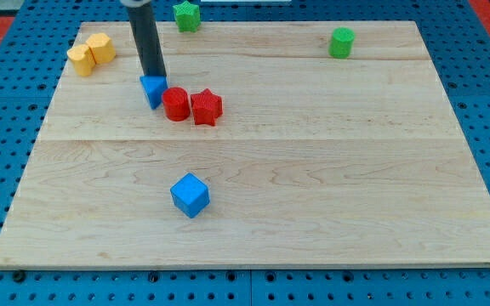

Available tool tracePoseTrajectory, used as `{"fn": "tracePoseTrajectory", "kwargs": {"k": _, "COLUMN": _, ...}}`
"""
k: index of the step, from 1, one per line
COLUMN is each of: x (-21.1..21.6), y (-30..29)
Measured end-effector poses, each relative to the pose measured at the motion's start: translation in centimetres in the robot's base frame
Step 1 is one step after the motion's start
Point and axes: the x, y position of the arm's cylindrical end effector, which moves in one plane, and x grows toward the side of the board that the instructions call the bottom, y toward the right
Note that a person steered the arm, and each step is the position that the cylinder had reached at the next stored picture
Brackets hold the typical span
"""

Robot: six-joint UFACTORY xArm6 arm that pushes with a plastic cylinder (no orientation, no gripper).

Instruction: Push the triangle into the cube

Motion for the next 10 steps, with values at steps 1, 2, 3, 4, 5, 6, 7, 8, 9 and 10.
{"fn": "tracePoseTrajectory", "kwargs": {"k": 1, "x": 6.1, "y": 0.1}}
{"fn": "tracePoseTrajectory", "kwargs": {"k": 2, "x": 10.2, "y": 2.9}}
{"fn": "tracePoseTrajectory", "kwargs": {"k": 3, "x": 9.7, "y": -0.8}}
{"fn": "tracePoseTrajectory", "kwargs": {"k": 4, "x": 12.1, "y": -2.0}}
{"fn": "tracePoseTrajectory", "kwargs": {"k": 5, "x": 14.2, "y": 3.2}}
{"fn": "tracePoseTrajectory", "kwargs": {"k": 6, "x": 15.0, "y": 4.1}}
{"fn": "tracePoseTrajectory", "kwargs": {"k": 7, "x": 15.0, "y": 4.0}}
{"fn": "tracePoseTrajectory", "kwargs": {"k": 8, "x": 15.0, "y": 4.0}}
{"fn": "tracePoseTrajectory", "kwargs": {"k": 9, "x": 14.9, "y": 4.2}}
{"fn": "tracePoseTrajectory", "kwargs": {"k": 10, "x": 14.9, "y": 4.2}}
